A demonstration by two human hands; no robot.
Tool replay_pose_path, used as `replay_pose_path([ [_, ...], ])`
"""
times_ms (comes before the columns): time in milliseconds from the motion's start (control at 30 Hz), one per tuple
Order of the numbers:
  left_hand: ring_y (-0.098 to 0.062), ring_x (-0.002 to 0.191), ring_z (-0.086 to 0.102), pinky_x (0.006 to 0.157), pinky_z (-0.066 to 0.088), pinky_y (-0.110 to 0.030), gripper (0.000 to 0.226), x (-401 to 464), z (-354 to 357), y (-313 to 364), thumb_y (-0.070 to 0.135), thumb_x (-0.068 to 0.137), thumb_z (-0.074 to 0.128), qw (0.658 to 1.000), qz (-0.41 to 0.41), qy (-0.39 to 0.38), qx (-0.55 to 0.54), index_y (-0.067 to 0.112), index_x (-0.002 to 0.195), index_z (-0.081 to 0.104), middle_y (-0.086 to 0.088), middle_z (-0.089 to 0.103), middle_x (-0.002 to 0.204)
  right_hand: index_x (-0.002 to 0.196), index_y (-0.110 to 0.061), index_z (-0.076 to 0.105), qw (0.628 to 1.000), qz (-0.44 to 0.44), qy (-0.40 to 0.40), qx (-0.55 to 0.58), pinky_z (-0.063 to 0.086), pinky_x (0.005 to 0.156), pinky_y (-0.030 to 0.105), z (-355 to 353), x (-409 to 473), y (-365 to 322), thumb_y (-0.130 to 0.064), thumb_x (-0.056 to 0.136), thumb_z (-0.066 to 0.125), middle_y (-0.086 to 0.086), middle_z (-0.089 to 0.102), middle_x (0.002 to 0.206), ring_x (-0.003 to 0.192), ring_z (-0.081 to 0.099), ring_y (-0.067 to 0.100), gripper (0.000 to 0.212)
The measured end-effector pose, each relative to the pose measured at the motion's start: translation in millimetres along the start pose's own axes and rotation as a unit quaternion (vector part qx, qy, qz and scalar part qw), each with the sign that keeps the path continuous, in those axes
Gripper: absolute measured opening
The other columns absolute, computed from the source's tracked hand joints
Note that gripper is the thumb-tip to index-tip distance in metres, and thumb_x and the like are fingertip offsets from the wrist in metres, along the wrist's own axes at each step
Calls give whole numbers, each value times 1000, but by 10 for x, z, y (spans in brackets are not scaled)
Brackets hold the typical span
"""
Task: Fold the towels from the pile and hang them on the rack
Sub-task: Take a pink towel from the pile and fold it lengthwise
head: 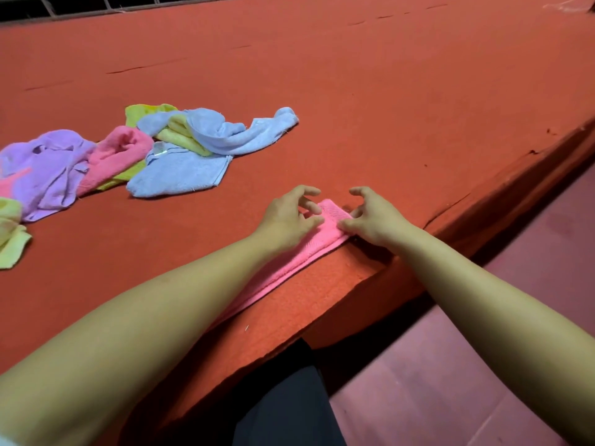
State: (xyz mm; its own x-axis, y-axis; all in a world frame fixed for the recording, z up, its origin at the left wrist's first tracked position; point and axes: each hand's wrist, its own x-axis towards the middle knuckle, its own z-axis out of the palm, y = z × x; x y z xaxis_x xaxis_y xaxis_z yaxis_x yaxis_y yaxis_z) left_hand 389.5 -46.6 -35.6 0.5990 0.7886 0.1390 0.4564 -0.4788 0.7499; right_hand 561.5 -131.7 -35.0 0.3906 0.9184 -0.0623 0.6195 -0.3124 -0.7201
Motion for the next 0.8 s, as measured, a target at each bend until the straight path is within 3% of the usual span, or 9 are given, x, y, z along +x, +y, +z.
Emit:
replay_pose_path([
  [100,-8,87,67,83,54,-27,41,-116,30,36,3,88,61,998,-28,-22,-61,23,123,55,9,72,97,145,-13,35,997,10,-8,72,52,81,30,2,-25,-32,-12,80,77,3,73,100,82,67,15,77],
  [233,-19,69,60,68,56,-28,24,-138,-7,285,6,96,55,953,-126,35,-275,10,120,53,-16,67,110,143,-11,38,975,12,10,222,47,53,18,-62,-145,-212,-2,85,70,7,71,104,59,62,3,67],
  [300,-20,71,62,70,58,-30,18,-170,-75,423,19,99,55,930,-158,41,-329,11,115,53,-16,65,109,142,-12,40,967,-4,18,255,46,50,16,-102,-234,-367,-2,86,68,7,70,105,58,61,3,64],
  [467,-27,84,71,70,59,-39,60,-377,-470,593,57,82,68,921,-178,46,-343,13,121,55,-9,68,111,143,-12,39,943,-45,-39,327,47,54,21,-53,-487,-897,-7,92,63,3,69,92,60,59,9,56],
  [500,-25,85,71,67,60,-38,63,-442,-579,604,55,79,72,927,-177,65,-325,14,124,53,-7,66,114,144,-12,37,931,-48,-58,358,48,54,22,-22,-531,-1013,-4,94,56,5,68,89,60,58,12,54],
  [567,-20,86,68,68,60,-40,56,-596,-793,574,34,84,76,933,-169,97,-302,14,129,49,-5,61,117,145,-13,32,911,-68,-93,396,50,55,24,52,-621,-1220,8,93,42,9,68,86,60,58,18,57],
  [633,-18,86,66,70,58,-39,51,-778,-1002,491,12,88,71,936,-154,118,-292,12,132,46,-9,60,116,146,-15,29,918,-113,-101,366,48,52,24,159,-690,-1381,17,88,35,11,71,94,60,59,17,67],
  [733,-19,87,66,73,56,-39,46,-1085,-1281,298,2,90,64,942,-146,162,-254,16,130,46,-7,62,111,142,-14,38,945,-171,-63,270,43,51,18,357,-762,-1598,13,84,44,6,74,100,59,59,7,64],
  [800,-18,89,65,74,57,-41,45,-1310,-1450,171,1,90,64,940,-145,183,-251,16,129,47,-6,64,110,140,-17,43,952,-220,-42,211,46,65,16,519,-770,-1737,2,87,56,-2,72,104,73,63,6,58],
])
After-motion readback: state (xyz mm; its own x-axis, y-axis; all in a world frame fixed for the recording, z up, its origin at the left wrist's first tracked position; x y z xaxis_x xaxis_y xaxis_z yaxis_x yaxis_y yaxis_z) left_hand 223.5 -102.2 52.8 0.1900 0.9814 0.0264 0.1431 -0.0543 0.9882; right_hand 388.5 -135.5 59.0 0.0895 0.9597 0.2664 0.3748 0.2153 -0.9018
